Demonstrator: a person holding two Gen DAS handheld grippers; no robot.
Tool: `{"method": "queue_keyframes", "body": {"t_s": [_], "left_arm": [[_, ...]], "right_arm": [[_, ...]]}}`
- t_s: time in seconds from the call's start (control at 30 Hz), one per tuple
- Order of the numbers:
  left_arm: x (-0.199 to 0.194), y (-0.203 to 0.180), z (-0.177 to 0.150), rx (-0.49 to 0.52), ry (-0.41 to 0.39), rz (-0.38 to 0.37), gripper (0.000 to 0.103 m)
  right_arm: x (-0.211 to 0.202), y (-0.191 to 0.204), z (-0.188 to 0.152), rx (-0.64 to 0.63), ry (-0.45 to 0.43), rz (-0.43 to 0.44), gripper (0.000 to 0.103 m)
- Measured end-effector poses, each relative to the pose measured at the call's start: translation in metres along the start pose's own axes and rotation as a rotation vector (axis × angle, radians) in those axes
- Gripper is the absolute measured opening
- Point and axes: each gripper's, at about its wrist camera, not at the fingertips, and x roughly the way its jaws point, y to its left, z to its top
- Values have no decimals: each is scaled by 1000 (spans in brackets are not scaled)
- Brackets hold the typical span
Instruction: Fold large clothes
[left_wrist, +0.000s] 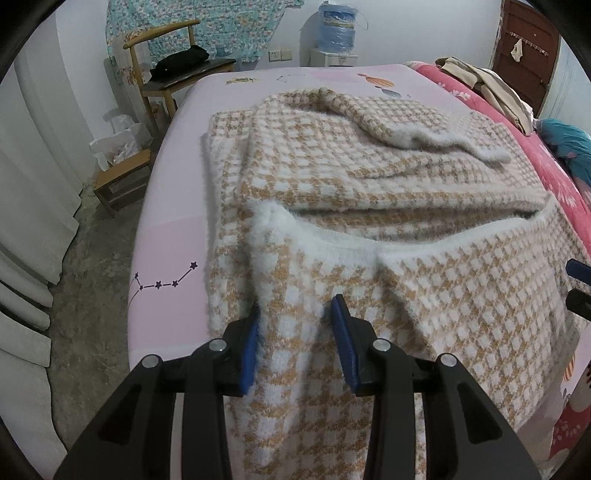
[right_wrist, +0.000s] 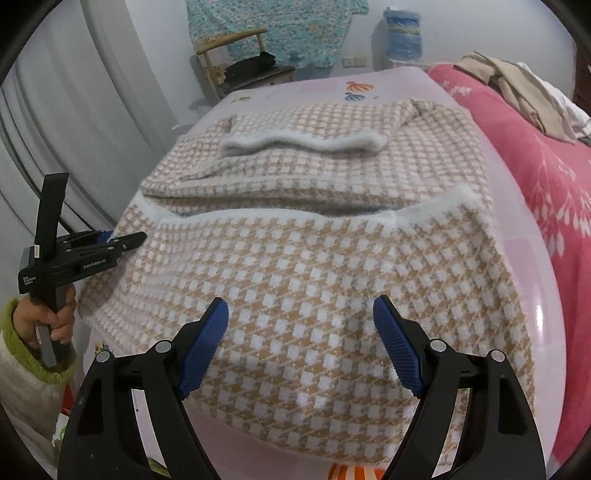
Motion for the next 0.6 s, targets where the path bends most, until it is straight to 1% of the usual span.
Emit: {"method": "queue_keyframes", "body": {"t_s": [0.07,0.13,0.17,0.27,0.37,0.4,0.53,0.6], "left_arm": [[0,0,0,2,0,1,36],[0,0,0,3,0,4,36],[-1,0,0,4,0,6,36],[-1,-1,-1,9,5,18,36],[1,-5,1,17,11,36,36],[1,-6,2,20,12,42,36],[0,-11,2,35,12,69,36],[0,-13,2,43,10,80,36]], "right_arm": [[-1,-2,1,6,-3,10,77],[-7,-10,3,35,-17,48,77],[-11,-14,4,45,-27,52,77],[-26,-34,7,68,-68,17,77],[-42,-65,10,121,-103,-3,77],[-47,-79,11,145,-114,-10,76],[-51,-116,18,192,-124,-40,68],[-46,-131,23,218,-125,-26,63]]}}
